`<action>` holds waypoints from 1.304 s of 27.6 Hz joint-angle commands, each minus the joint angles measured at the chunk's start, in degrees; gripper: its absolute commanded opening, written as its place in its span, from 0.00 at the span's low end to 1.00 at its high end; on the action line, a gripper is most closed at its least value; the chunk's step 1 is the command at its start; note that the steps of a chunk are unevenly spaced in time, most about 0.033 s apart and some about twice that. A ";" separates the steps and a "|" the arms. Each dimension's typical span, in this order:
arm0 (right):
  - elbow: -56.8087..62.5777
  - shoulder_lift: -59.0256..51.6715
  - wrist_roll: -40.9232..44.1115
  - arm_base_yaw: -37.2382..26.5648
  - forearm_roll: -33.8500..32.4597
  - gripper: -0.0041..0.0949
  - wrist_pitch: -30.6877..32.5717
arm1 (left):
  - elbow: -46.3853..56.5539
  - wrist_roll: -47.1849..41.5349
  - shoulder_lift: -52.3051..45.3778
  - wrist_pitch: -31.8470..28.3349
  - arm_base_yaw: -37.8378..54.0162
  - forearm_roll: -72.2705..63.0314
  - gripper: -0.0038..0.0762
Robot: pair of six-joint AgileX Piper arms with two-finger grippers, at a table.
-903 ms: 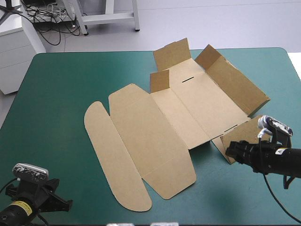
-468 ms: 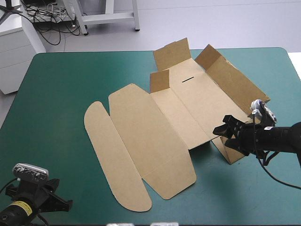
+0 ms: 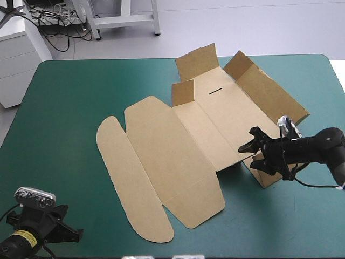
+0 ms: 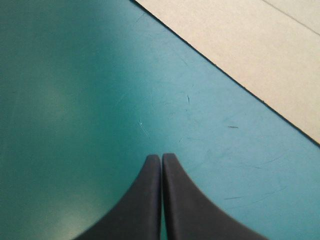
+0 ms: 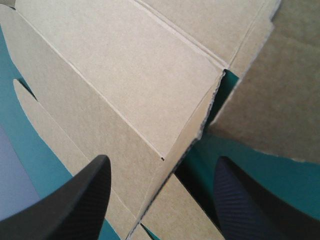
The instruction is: Fold the box
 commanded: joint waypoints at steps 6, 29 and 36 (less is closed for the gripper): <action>-1.36 2.71 -0.16 7.11 3.41 0.60 -5.97 | -1.64 -0.45 0.63 -3.10 -0.19 0.44 0.04; -1.48 4.35 0.51 7.34 -2.57 0.03 -5.66 | -1.64 -0.34 0.63 -3.10 -0.19 0.44 0.04; -3.63 4.39 0.51 7.34 -13.98 0.03 -6.43 | -1.64 -0.34 0.63 -3.10 -0.19 0.44 0.04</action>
